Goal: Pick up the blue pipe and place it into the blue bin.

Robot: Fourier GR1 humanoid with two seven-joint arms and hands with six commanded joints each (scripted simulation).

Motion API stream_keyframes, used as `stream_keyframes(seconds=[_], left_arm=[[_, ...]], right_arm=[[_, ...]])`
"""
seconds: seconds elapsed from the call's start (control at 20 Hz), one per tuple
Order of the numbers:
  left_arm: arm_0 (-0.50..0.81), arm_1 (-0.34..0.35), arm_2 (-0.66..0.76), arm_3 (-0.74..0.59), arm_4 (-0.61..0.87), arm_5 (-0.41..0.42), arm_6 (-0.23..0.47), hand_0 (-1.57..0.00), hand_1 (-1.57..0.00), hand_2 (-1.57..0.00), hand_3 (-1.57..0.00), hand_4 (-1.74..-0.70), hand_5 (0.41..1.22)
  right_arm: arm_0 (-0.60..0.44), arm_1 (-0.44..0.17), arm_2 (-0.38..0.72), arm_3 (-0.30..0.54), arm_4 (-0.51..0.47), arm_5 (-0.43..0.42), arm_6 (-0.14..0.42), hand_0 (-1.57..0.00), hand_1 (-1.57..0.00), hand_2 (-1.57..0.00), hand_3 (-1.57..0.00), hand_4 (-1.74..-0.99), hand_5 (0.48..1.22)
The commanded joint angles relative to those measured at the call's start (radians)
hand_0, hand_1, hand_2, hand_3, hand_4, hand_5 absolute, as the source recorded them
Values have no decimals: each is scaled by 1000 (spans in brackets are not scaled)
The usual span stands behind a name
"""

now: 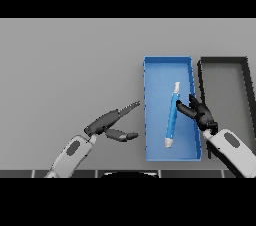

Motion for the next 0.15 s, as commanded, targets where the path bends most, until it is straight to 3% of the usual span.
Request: stream_keyframes(seconds=[0.0,0.1], left_arm=[[-11,-10,1,15,-9,8,0,1,1,1,1,-826,472],[-20,-26,-2,44,-21,17,-2,1,1,1,1,-826,474]], right_arm=[[0,10,-1,6,-1,-9,-3,-20,-15,-14,-8,-1186,766],[-21,5,7,7,0,-6,5,-20,-15,-14,-8,-1186,769]])
